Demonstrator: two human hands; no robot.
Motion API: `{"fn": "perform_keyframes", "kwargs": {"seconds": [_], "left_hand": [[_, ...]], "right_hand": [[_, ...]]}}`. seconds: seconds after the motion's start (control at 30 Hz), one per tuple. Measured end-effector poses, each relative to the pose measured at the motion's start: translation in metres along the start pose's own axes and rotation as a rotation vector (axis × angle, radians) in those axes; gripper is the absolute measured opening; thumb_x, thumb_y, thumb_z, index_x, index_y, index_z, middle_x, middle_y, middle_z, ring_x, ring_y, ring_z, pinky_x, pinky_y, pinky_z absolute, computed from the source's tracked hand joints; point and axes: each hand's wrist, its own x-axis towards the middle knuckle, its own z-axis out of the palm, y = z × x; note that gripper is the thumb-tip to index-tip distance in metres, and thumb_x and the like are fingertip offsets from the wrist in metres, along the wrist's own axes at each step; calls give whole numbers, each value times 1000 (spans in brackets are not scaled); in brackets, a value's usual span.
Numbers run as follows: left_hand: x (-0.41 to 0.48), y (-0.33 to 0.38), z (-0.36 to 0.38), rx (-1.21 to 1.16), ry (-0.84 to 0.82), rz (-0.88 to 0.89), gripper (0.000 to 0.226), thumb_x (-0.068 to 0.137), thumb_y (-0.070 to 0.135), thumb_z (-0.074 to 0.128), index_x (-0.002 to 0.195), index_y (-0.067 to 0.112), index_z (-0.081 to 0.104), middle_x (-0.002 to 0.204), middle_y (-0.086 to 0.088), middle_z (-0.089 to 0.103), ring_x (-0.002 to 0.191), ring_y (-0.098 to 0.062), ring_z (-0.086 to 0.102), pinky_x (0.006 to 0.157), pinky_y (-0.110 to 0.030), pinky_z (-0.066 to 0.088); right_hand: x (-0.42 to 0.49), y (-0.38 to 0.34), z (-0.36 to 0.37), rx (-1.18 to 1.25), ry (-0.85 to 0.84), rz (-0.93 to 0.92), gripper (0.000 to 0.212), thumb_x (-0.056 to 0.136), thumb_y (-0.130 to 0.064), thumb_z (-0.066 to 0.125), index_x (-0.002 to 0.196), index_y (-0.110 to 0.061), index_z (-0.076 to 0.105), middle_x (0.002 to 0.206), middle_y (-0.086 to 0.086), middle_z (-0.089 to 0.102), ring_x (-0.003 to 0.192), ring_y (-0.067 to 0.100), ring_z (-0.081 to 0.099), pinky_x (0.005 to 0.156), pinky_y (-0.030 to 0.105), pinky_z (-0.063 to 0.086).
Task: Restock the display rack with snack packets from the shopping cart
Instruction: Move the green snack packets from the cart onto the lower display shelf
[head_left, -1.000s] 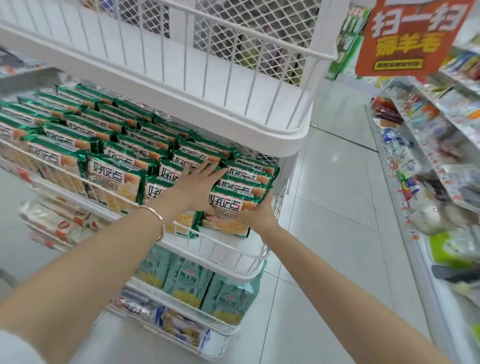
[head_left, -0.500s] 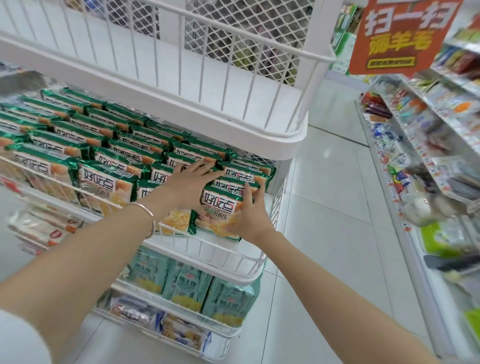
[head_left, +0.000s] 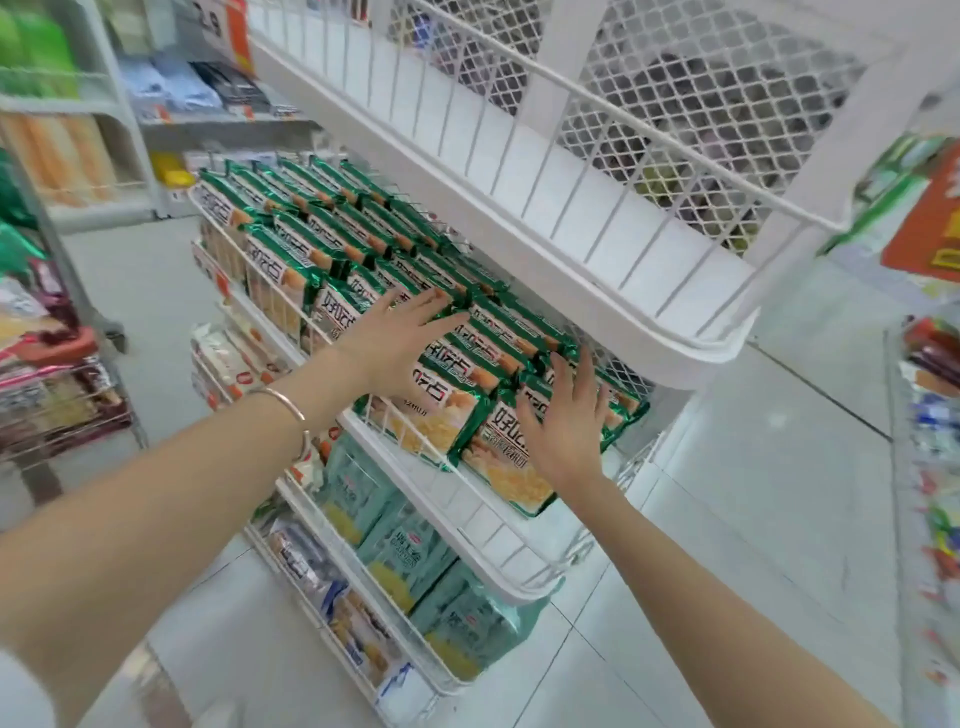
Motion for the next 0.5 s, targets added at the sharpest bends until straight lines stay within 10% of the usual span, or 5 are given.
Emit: {"fn": "perform_keyframes", "kwargs": {"seconds": [0.5], "left_hand": [[-293,-281,20,-84,-137,-735,113,67,78,68,156,27,19,163,-6,21,149,-25,21,116,-54,28]], "right_hand": [[54,-295,113,-92,-325,-353,71,97,-53,46,152,-11,30,164,19,7,153,31,0,121,57,-2]]}}
